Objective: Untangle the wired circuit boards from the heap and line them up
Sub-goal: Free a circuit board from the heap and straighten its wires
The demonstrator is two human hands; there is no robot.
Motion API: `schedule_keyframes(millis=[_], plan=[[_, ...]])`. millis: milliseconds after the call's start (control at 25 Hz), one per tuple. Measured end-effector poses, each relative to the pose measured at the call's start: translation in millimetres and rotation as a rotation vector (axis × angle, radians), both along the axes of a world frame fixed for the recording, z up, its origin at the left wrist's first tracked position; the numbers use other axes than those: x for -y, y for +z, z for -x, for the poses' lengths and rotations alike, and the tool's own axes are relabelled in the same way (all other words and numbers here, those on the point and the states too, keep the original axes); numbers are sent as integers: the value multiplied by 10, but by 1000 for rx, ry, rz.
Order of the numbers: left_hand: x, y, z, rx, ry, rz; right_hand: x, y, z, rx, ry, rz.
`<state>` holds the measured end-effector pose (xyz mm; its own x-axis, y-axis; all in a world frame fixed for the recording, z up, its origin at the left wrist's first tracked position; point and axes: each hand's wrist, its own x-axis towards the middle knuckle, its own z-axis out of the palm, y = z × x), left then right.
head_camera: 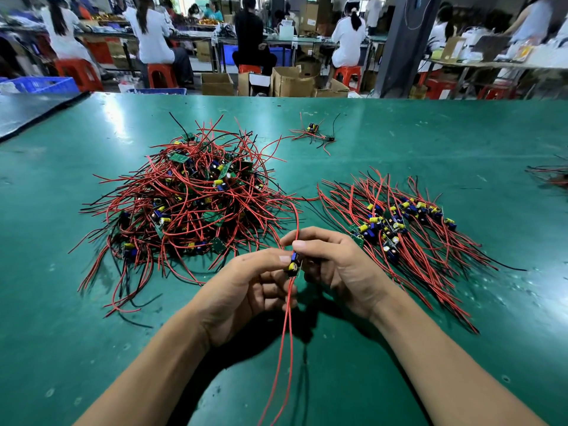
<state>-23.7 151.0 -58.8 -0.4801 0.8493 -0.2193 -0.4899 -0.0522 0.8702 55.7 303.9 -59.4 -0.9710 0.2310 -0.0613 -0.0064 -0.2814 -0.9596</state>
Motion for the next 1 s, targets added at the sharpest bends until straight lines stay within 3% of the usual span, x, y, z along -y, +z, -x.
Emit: schedule_keyframes(millis=[320, 480, 640, 1000], plan=[[-55, -49, -28, -88, 156, 15, 39, -28, 38, 75, -46, 73], [-66, -38, -67, -185, 151, 49, 14, -48, 54, 118, -175, 71], [-82, -9, -56, -160, 153, 70, 9, -91, 90, 103, -282, 40], [-100, -28, -84, -146, 243, 88, 25, -80, 64, 133, -41, 42]])
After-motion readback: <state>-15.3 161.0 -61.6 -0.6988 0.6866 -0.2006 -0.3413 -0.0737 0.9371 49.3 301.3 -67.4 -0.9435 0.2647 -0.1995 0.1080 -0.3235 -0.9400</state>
